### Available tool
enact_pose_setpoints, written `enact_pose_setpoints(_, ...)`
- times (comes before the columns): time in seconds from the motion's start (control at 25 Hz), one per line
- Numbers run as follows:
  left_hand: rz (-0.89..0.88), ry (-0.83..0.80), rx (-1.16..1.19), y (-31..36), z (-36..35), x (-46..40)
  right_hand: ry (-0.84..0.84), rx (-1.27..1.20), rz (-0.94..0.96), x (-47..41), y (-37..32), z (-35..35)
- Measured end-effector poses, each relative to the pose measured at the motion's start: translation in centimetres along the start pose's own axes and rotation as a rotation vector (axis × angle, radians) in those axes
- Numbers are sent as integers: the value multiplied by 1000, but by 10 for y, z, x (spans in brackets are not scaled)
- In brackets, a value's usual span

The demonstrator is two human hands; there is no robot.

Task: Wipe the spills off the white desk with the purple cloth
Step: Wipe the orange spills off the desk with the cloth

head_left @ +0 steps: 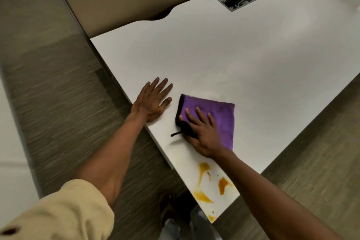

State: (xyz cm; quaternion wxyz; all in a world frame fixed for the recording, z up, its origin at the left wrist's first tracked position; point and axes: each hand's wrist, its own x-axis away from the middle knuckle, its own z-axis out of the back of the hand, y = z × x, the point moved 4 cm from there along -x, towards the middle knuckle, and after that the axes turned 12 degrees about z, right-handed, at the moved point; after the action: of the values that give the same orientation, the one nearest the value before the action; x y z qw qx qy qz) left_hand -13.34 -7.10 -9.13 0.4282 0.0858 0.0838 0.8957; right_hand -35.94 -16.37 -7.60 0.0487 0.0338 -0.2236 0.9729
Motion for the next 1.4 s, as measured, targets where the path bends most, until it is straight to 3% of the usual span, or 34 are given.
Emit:
enact_pose_setpoints(0.16, 57, -116, -64, 9, 4, 1, -89, -61, 173, 74, -8, -7)
enact_pose_setpoints(0.32, 48, -139, 47, 42, -4, 38, -51, -143, 29, 155, 48, 13)
enact_pose_setpoints(0.52, 24, -49, 49, 67, -15, 60, 68, -114, -183, 120, 24, 8)
enact_pose_setpoints(0.68, 30, -73, 30, 65, -21, 64, -36, -134, -50, 125, -19, -18)
enact_pose_setpoints(0.8, 25, -86, 1, 66, -17, 63, -98, -156, 18, 155, -4, -11)
enact_pose_setpoints(0.96, 24, -90, -29, 67, -13, 63, 31, -171, -148, 159, 33, 12)
enact_pose_setpoints(1.12, 34, -91, -47, 69, -16, 66, 94, -119, -259, 132, 13, 3)
enact_pose_setpoints(1.28, 8, -109, -34, 68, -16, 67, -14, -109, -88, 154, -11, -13)
enact_pose_setpoints(1.4, -3, -106, -40, 68, -16, 69, -98, -117, 26, 193, 11, 1)
